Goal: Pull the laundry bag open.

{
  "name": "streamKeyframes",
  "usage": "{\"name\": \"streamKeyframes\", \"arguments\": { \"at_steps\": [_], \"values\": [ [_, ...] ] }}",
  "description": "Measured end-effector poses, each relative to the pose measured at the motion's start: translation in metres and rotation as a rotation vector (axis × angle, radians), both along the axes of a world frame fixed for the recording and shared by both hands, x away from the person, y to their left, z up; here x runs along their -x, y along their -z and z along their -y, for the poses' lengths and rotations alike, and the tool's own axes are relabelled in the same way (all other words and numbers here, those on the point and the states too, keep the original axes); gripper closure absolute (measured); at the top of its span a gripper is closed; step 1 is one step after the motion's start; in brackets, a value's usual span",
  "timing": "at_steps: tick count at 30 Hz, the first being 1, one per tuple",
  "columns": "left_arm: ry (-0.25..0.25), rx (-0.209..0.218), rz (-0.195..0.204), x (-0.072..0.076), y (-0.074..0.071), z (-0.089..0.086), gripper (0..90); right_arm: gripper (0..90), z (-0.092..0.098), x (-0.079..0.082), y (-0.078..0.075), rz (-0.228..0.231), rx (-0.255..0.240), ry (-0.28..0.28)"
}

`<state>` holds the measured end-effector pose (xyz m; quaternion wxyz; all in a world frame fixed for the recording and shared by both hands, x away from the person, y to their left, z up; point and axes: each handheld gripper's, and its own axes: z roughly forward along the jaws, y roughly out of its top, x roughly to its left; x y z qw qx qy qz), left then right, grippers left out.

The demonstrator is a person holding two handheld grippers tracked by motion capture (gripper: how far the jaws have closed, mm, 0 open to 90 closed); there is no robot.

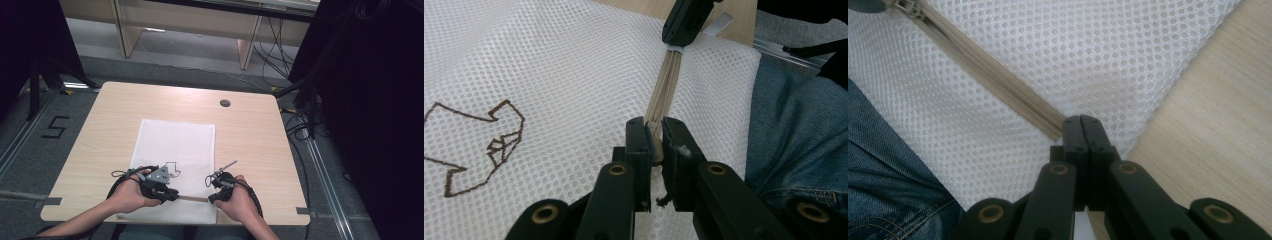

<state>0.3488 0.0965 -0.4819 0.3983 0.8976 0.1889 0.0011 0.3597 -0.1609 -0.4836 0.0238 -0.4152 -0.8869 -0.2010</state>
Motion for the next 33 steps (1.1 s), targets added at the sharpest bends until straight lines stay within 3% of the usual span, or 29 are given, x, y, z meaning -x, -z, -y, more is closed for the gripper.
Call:
{"name": "streamKeyframes", "arguments": {
  "at_steps": [5,6,7,8,10,12,13,20,24,33],
  "values": [
    [-0.003,-0.003,0.003,0.001,-0.001,0.000,81.9,90.0,-0.001,0.001,0.000,-0.009,0.004,0.014],
    [0.008,-0.010,0.024,0.001,-0.001,-0.001,81.9,90.0,-0.001,0.001,0.000,-0.004,-0.004,0.018],
    [-0.003,-0.003,0.002,0.001,-0.001,-0.002,81.9,90.0,-0.001,0.002,0.000,-0.003,-0.003,0.019],
    [0.012,-0.002,0.014,0.000,-0.002,-0.003,81.9,90.0,0.000,0.001,0.000,-0.006,0.000,0.018],
    [-0.005,0.010,0.001,0.001,-0.001,-0.006,81.9,90.0,0.000,0.001,0.000,0.000,-0.004,0.011],
    [0.003,-0.008,0.023,0.001,-0.001,-0.007,81.9,90.0,0.000,0.001,0.000,-0.005,-0.007,0.016],
    [-0.010,-0.001,0.001,0.002,-0.001,-0.007,81.9,90.0,-0.001,0.001,0.000,-0.005,-0.006,0.015],
    [0.000,0.011,0.011,0.002,-0.002,-0.010,81.9,90.0,0.000,0.002,0.000,0.000,0.004,0.020],
    [-0.021,0.006,0.003,0.002,-0.002,-0.014,81.9,90.0,0.000,0.001,0.000,0.010,-0.003,0.007],
    [-0.026,0.010,0.012,0.003,-0.002,-0.019,81.9,90.0,-0.001,0.003,-0.001,-0.005,0.004,0.024]
  ]
}}
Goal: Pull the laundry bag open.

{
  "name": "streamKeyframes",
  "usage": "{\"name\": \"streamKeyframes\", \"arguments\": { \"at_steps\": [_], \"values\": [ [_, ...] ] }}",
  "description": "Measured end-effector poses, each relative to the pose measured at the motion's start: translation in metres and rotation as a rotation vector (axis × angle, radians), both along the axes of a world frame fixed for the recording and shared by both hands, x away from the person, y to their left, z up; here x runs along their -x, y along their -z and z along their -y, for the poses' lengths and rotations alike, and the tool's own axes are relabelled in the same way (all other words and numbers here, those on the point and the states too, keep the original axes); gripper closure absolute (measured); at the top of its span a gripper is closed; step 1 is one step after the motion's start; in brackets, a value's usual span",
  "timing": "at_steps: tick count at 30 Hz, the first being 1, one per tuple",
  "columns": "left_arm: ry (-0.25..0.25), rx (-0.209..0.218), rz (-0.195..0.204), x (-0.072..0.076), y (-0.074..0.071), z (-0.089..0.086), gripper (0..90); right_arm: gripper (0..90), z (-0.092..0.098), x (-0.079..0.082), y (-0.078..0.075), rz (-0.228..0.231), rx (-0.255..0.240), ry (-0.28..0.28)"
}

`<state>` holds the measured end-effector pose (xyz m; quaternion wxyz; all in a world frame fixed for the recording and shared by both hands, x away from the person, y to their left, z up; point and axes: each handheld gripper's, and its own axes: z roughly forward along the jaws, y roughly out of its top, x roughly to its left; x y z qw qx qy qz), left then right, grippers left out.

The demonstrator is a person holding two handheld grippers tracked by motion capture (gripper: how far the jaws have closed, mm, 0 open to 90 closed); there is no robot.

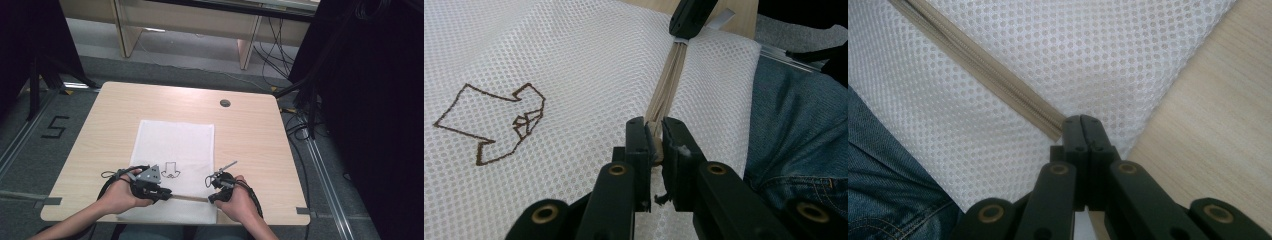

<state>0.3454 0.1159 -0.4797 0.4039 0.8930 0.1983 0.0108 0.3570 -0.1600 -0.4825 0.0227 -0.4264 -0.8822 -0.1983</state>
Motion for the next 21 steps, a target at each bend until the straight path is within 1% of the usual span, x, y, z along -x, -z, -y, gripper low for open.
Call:
{"name": "streamKeyframes", "arguments": {
  "at_steps": [1,2,3,4,5,6,7,9,13,15,20,21],
  "values": [
    [0.000,0.001,-0.001,0.000,0.000,0.000,81.9,90.0,0.000,0.000,0.000,0.003,-0.003,-0.003],
    [0.006,-0.008,0.008,0.000,0.000,-0.001,81.9,90.0,0.001,-0.001,0.001,0.015,-0.004,-0.012],
    [-0.003,-0.004,0.006,0.000,-0.001,-0.001,81.9,90.0,0.001,-0.001,0.001,0.018,-0.006,-0.019],
    [-0.002,0.003,0.002,-0.001,-0.001,-0.003,81.9,90.0,0.001,-0.001,0.001,0.018,-0.005,-0.018],
    [-0.012,0.011,-0.006,0.000,-0.001,-0.004,81.9,90.0,0.001,-0.001,0.001,0.016,-0.005,-0.018],
    [-0.013,-0.004,0.006,0.000,-0.002,-0.005,81.9,90.0,0.001,-0.001,0.001,0.016,-0.003,-0.018],
    [-0.010,0.008,-0.001,0.000,-0.001,-0.006,81.9,90.0,0.000,-0.001,0.001,0.015,-0.003,-0.018],
    [-0.011,-0.008,0.008,0.000,-0.001,-0.006,81.9,90.0,0.000,-0.001,0.001,0.014,-0.002,-0.018],
    [-0.007,-0.003,0.008,0.000,-0.002,-0.006,81.9,90.0,0.001,-0.001,0.001,0.017,-0.004,-0.019],
    [-0.011,0.008,0.004,0.000,-0.001,-0.006,81.9,90.0,0.001,-0.001,0.001,0.014,-0.004,-0.014],
    [-0.011,-0.003,0.010,0.000,-0.002,-0.010,81.9,90.0,0.001,-0.001,0.001,0.019,-0.003,-0.017],
    [-0.019,0.010,0.001,0.001,-0.002,-0.011,81.9,90.0,0.000,0.000,0.000,-0.002,-0.005,-0.003]
  ]
}}
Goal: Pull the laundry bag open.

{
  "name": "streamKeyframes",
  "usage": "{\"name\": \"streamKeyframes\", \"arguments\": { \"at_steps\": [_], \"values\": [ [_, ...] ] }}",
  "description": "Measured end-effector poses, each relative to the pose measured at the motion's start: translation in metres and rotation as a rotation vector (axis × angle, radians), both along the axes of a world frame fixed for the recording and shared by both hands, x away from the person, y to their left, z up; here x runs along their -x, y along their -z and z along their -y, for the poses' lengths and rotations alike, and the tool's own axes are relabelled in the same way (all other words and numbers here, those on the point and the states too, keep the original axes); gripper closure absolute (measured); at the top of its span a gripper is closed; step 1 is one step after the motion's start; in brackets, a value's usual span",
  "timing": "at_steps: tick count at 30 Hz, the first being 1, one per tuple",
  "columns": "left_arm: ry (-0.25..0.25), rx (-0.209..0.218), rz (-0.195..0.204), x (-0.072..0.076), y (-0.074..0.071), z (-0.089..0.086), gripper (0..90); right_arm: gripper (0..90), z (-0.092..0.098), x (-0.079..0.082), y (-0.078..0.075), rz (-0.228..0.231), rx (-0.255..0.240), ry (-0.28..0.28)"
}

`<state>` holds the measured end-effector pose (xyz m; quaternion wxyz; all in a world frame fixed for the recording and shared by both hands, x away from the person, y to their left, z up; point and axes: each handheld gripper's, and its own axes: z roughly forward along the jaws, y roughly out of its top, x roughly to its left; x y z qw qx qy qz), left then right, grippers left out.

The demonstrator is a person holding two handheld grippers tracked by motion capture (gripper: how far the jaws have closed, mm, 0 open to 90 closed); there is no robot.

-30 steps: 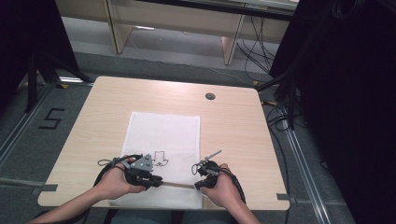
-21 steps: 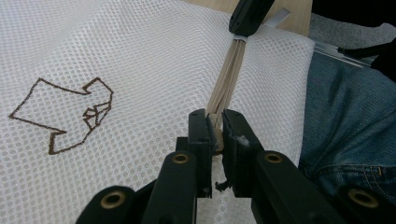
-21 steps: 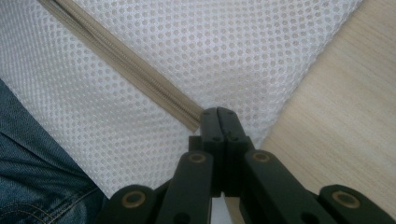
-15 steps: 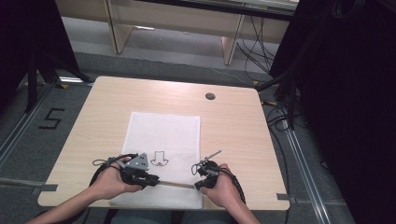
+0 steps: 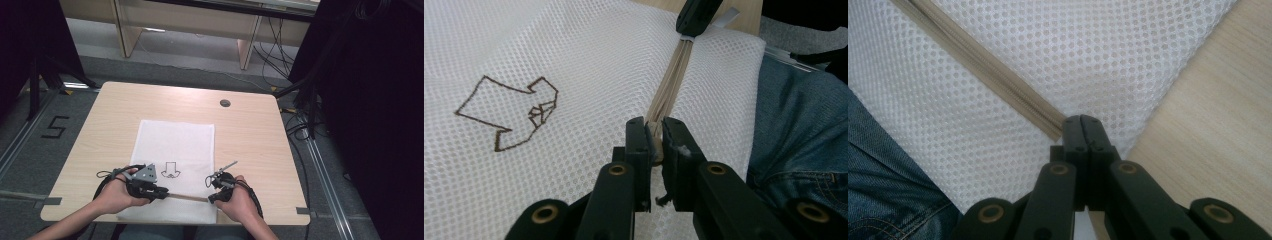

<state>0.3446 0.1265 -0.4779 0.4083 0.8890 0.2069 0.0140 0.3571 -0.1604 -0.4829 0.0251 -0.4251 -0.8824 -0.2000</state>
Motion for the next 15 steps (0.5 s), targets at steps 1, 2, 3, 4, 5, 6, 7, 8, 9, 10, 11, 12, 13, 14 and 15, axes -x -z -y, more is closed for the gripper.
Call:
{"name": "streamKeyframes", "arguments": {
  "at_steps": [1,2,3,4,5,6,7,8,9,10,11,12,13,14,15],
  "values": [
    [0.003,-0.003,0.006,-0.0004,0.0000,-0.0013,81.9,90.0,-0.0002,0.0002,-0.0002,-0.001,0.001,0.006],
    [0.000,-0.014,0.010,-0.0001,-0.0003,-0.0019,81.9,90.0,-0.0003,0.0000,-0.0002,0.001,0.001,0.004],
    [0.001,-0.005,0.010,-0.0003,-0.0003,-0.0025,81.9,90.0,-0.0008,0.0002,-0.0003,-0.001,0.003,0.009],
    [-0.008,0.005,-0.001,0.0004,-0.0006,-0.0027,81.9,90.0,-0.0011,0.0005,-0.0001,-0.002,0.000,0.012],
    [-0.005,-0.010,0.016,0.0002,-0.0010,-0.0036,81.9,90.0,-0.0004,-0.0002,-0.0001,0.006,0.004,0.002],
    [-0.003,-0.004,0.007,-0.0004,-0.0011,-0.0050,81.9,90.0,-0.0002,-0.0003,0.0000,0.008,0.004,0.000],
    [-0.007,0.000,0.004,0.0001,-0.0013,-0.0056,81.9,90.0,0.0003,-0.0010,0.0009,0.018,0.000,-0.009],
    [-0.007,-0.003,0.004,0.0007,-0.0009,-0.0058,81.9,90.0,0.0005,-0.0011,0.0007,0.019,0.000,-0.013],
    [0.009,-0.009,0.021,-0.0001,-0.0009,-0.0066,81.8,90.0,-0.0004,0.0001,0.0001,0.005,0.001,0.004],
    [-0.008,0.010,-0.001,0.0012,-0.0005,-0.0064,81.9,90.0,-0.0007,0.0001,0.0001,0.004,0.000,0.007],
    [-0.007,0.001,0.003,0.0008,-0.0012,-0.0070,81.9,90.0,-0.0009,0.0004,-0.0004,-0.004,0.003,0.011],
    [-0.007,-0.008,0.016,0.0006,-0.0018,-0.0075,81.9,90.0,-0.0004,-0.0001,-0.0003,0.004,0.004,0.001],
    [-0.005,0.003,0.013,0.0004,-0.0021,-0.0081,81.9,90.0,-0.0007,0.0004,-0.0006,-0.005,0.004,0.008],
    [-0.012,0.010,0.001,0.0004,-0.0021,-0.0093,81.9,90.0,0.0001,-0.0007,0.0005,0.013,0.003,-0.003],
    [-0.007,-0.009,0.013,0.0001,-0.0021,-0.0105,81.9,90.0,-0.0009,0.0009,-0.0003,-0.008,-0.002,0.015]
  ]
}}
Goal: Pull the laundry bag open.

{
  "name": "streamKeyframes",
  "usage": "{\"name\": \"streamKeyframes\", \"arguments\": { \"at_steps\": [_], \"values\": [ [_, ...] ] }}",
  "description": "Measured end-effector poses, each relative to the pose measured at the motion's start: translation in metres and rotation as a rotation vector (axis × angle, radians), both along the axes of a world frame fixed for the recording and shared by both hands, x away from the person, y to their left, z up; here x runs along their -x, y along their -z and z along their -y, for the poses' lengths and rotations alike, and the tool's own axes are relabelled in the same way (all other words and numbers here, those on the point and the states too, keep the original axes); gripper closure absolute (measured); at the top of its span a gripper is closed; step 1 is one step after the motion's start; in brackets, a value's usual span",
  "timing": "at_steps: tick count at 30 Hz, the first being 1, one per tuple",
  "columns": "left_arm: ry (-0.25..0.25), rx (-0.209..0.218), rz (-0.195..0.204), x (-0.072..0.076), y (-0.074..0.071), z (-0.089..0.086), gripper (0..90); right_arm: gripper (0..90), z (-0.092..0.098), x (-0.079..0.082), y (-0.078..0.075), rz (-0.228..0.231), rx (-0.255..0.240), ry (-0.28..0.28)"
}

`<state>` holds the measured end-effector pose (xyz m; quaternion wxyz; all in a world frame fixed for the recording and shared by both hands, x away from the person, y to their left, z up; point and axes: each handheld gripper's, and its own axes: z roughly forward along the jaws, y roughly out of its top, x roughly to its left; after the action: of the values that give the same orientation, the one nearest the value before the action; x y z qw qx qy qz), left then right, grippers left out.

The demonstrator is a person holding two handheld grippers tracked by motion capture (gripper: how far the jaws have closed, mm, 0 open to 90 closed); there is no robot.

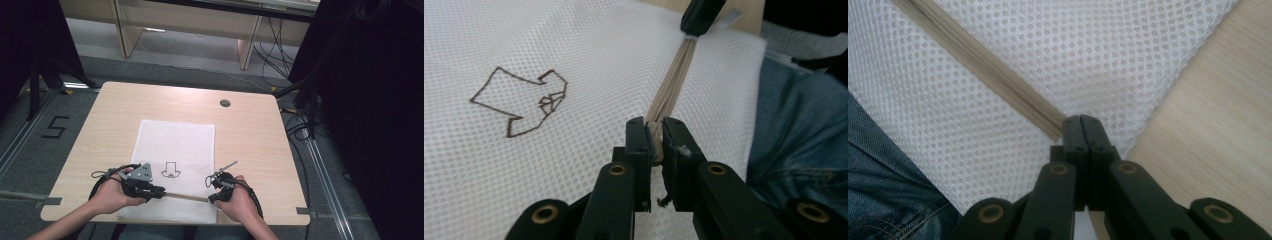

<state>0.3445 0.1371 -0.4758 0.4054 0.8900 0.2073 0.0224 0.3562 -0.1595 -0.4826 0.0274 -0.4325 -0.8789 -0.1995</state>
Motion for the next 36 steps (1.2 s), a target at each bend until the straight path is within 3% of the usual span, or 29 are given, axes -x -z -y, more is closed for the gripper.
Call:
{"name": "streamKeyframes", "arguments": {
  "at_steps": [4,6,7,13,14,19,25,26,35,36],
  "values": [
    [-0.017,0.020,-0.018,0.001,0.000,-0.006,81.9,90.0,0.000,-0.001,0.000,0.004,0.007,-0.007],
    [-0.026,-0.007,0.006,0.001,0.000,-0.010,81.9,90.0,0.001,-0.001,0.000,0.010,0.006,-0.011],
    [-0.031,0.021,-0.010,0.001,0.000,-0.010,81.9,90.0,0.001,-0.001,0.000,0.010,0.006,-0.011],
    [-0.028,0.020,-0.009,0.002,0.000,-0.012,81.9,90.0,0.001,-0.002,0.001,0.015,0.009,-0.016],
    [-0.009,0.000,0.012,0.000,-0.001,-0.013,81.9,90.0,0.001,-0.002,0.001,0.015,0.008,-0.014],
    [-0.030,0.023,-0.012,0.002,0.000,-0.013,81.9,90.0,0.001,-0.002,0.001,0.014,0.006,-0.014],
    [-0.030,0.012,0.002,0.002,-0.001,-0.015,81.9,90.0,0.001,-0.002,0.001,0.016,0.006,-0.014],
    [-0.030,0.028,-0.012,0.002,-0.001,-0.016,81.9,90.0,0.002,-0.002,0.001,0.021,0.001,-0.022],
    [-0.024,0.016,0.003,0.002,-0.001,-0.019,81.9,90.0,0.001,-0.001,0.000,0.002,0.012,0.004],
    [-0.025,0.007,0.010,0.002,-0.001,-0.019,81.9,90.0,0.001,-0.002,0.001,0.019,0.001,-0.018]
  ]
}}
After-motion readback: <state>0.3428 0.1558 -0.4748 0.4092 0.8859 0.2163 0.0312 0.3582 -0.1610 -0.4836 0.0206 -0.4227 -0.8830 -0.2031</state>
